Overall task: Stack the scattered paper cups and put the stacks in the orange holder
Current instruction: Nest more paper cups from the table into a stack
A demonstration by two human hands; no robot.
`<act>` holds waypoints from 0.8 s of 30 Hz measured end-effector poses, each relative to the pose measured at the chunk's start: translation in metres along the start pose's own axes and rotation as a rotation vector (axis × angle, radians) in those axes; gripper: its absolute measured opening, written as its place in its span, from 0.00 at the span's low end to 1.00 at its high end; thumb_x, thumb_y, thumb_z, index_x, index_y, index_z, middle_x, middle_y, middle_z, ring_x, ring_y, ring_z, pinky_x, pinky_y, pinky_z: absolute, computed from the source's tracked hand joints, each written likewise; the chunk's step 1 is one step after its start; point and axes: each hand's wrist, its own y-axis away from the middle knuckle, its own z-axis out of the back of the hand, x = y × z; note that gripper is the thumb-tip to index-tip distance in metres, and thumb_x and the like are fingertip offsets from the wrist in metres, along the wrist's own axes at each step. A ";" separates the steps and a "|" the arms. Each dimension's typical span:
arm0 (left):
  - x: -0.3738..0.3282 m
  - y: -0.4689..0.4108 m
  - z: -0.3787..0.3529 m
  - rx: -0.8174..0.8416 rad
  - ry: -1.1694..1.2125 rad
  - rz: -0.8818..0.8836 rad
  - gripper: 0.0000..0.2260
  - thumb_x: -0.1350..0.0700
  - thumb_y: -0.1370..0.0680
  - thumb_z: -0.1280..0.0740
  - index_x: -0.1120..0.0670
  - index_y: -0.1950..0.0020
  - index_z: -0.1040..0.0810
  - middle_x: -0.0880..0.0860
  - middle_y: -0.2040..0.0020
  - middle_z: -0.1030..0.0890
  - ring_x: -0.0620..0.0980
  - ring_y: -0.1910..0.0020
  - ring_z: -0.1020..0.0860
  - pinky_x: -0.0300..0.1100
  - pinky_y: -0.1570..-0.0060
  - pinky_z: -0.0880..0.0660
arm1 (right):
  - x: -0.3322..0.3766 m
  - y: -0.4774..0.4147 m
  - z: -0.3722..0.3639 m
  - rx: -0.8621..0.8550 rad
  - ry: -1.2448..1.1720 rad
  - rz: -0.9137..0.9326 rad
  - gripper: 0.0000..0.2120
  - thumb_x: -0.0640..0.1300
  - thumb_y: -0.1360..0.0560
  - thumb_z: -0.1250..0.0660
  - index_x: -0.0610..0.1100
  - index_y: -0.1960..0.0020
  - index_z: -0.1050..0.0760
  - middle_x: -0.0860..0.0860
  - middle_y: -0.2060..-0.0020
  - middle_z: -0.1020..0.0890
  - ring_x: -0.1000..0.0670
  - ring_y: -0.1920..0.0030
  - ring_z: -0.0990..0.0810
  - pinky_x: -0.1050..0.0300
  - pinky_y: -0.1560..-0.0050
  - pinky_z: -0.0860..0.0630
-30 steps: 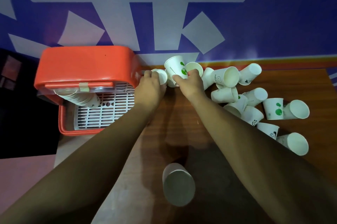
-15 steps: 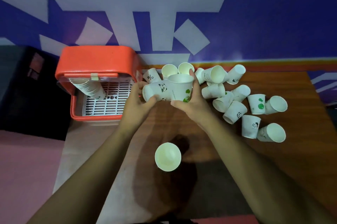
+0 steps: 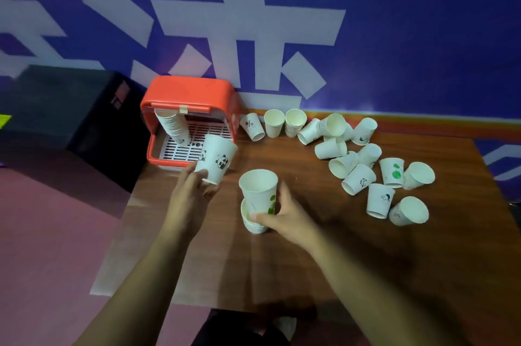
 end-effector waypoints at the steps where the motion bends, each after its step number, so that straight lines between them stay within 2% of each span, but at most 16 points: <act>1: 0.001 0.005 0.000 0.003 -0.019 -0.005 0.22 0.57 0.28 0.34 0.55 0.34 0.26 0.60 0.45 0.21 0.52 0.56 0.23 0.47 0.50 0.26 | -0.003 0.002 -0.003 0.002 0.038 0.002 0.45 0.59 0.41 0.23 0.60 0.29 0.41 0.60 0.38 0.24 0.55 0.38 0.24 0.49 0.37 0.24; 3: 0.003 0.013 0.000 0.013 -0.085 -0.023 0.25 0.54 0.30 0.33 0.55 0.33 0.25 0.58 0.44 0.21 0.51 0.54 0.24 0.45 0.51 0.28 | -0.009 0.004 -0.007 0.005 0.122 0.021 0.45 0.61 0.41 0.24 0.63 0.30 0.41 0.60 0.36 0.25 0.54 0.35 0.26 0.46 0.34 0.27; 5: 0.007 0.020 -0.002 0.029 -0.147 -0.043 0.29 0.52 0.31 0.31 0.54 0.30 0.26 0.54 0.48 0.20 0.46 0.57 0.22 0.45 0.50 0.28 | -0.015 0.006 -0.006 -0.008 0.185 0.035 0.50 0.65 0.44 0.25 0.66 0.28 0.46 0.59 0.29 0.31 0.52 0.29 0.32 0.44 0.30 0.33; 7: 0.012 0.027 -0.007 0.047 -0.173 -0.065 0.30 0.53 0.30 0.32 0.54 0.28 0.28 0.49 0.54 0.19 0.43 0.59 0.22 0.44 0.50 0.29 | -0.020 0.007 -0.002 -0.006 0.183 0.052 0.55 0.66 0.45 0.24 0.66 0.25 0.50 0.59 0.24 0.37 0.53 0.26 0.37 0.46 0.27 0.36; 8: 0.015 0.030 -0.009 0.059 -0.189 -0.071 0.30 0.53 0.29 0.32 0.52 0.26 0.29 0.48 0.51 0.18 0.43 0.57 0.20 0.44 0.49 0.28 | -0.020 0.009 0.001 -0.003 0.154 0.068 0.55 0.65 0.44 0.23 0.67 0.25 0.51 0.59 0.24 0.38 0.54 0.25 0.38 0.47 0.27 0.36; 11: 0.022 0.038 -0.017 0.109 -0.259 -0.053 0.31 0.49 0.28 0.32 0.44 0.24 0.32 0.47 0.36 0.19 0.47 0.41 0.19 0.47 0.42 0.26 | -0.019 0.009 0.005 0.017 0.018 0.125 0.50 0.62 0.39 0.23 0.70 0.27 0.50 0.62 0.27 0.36 0.57 0.27 0.37 0.50 0.28 0.35; 13: 0.026 0.040 -0.021 0.149 -0.301 -0.049 0.27 0.50 0.26 0.33 0.42 0.26 0.29 0.48 0.34 0.20 0.50 0.37 0.20 0.48 0.43 0.25 | -0.014 0.007 0.005 0.037 -0.013 0.158 0.45 0.60 0.35 0.24 0.71 0.27 0.48 0.65 0.29 0.35 0.59 0.29 0.34 0.51 0.30 0.32; 16: 0.026 0.040 -0.025 0.205 -0.353 -0.095 0.22 0.53 0.23 0.35 0.42 0.28 0.26 0.50 0.34 0.19 0.53 0.37 0.20 0.48 0.44 0.24 | -0.010 0.002 0.002 0.026 0.033 0.206 0.34 0.57 0.31 0.26 0.67 0.30 0.38 0.64 0.35 0.26 0.60 0.36 0.26 0.49 0.34 0.27; 19: 0.026 0.043 -0.022 0.223 -0.360 -0.125 0.20 0.54 0.22 0.36 0.47 0.29 0.24 0.51 0.34 0.19 0.52 0.37 0.20 0.48 0.41 0.25 | -0.014 0.000 0.000 -0.014 0.048 0.203 0.31 0.59 0.31 0.27 0.62 0.32 0.34 0.62 0.38 0.23 0.59 0.38 0.24 0.48 0.37 0.25; 22: 0.029 0.048 -0.019 0.216 -0.306 -0.110 0.19 0.55 0.21 0.36 0.58 0.32 0.23 0.55 0.39 0.17 0.50 0.42 0.19 0.47 0.41 0.26 | -0.021 -0.001 0.000 -0.076 0.035 0.202 0.29 0.56 0.32 0.25 0.60 0.34 0.32 0.62 0.40 0.22 0.60 0.39 0.24 0.54 0.39 0.25; 24: 0.032 0.049 -0.017 0.229 -0.310 -0.087 0.20 0.55 0.21 0.35 0.60 0.31 0.24 0.58 0.38 0.18 0.52 0.41 0.20 0.50 0.38 0.27 | -0.026 -0.001 0.001 -0.072 0.021 0.192 0.28 0.53 0.31 0.24 0.58 0.34 0.31 0.62 0.40 0.22 0.60 0.39 0.25 0.57 0.40 0.27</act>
